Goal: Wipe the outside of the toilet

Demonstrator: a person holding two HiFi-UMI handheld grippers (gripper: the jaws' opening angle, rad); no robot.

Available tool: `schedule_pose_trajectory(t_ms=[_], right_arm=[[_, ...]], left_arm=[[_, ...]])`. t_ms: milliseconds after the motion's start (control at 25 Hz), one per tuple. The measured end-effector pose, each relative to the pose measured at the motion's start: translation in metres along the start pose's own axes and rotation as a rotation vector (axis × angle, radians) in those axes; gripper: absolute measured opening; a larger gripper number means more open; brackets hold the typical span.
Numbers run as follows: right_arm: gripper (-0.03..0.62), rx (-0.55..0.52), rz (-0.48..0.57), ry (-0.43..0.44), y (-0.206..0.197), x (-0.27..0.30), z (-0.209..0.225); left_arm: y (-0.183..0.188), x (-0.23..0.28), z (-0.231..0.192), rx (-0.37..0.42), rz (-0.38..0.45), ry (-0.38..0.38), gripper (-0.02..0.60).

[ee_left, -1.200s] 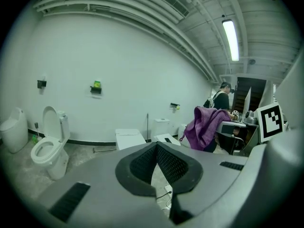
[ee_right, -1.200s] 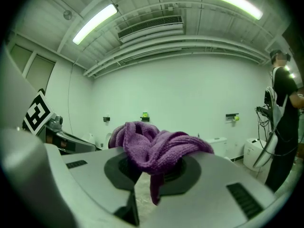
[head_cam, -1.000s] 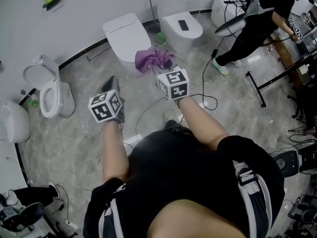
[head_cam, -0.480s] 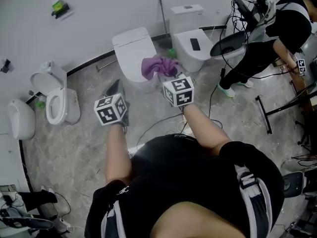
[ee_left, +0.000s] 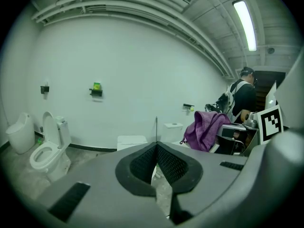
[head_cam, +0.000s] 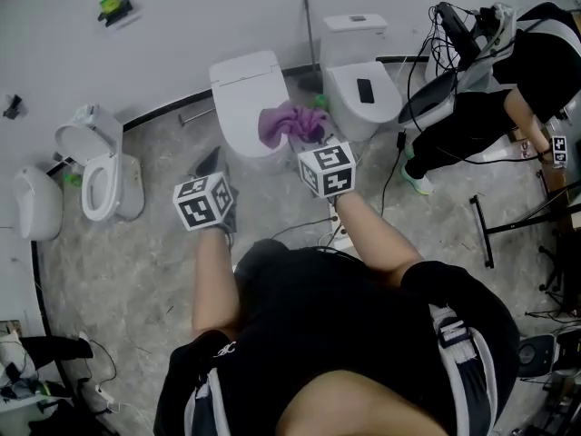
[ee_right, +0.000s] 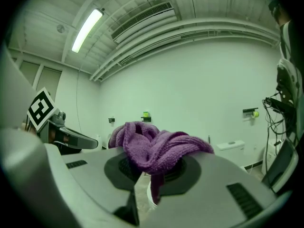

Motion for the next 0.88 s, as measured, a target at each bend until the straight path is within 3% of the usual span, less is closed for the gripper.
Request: schedule_pose_trajectory(t_ms=[400,880], right_arm=[[0.069,-0.027,-0.027,0.058,-0.004,0.063,0.004],[0.069,-0.056,-0.058,0.05,-0.001,0.205,0.035]], left_arm=[[0.011,0.043,-0.032,-0.028,0.01,0.017,0.01],[0.052,0.162,-0.113,-0.053,-0.002,-0.023,0.009]])
Point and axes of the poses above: the fingertips, and each gripper's own axes: x forward along the fingers, z to its right, y out of its top, the point moved 9 cm from there along -x, backward along the fingers, and after that the axes turned 2 degrees about -y, right-handed, at the moved point
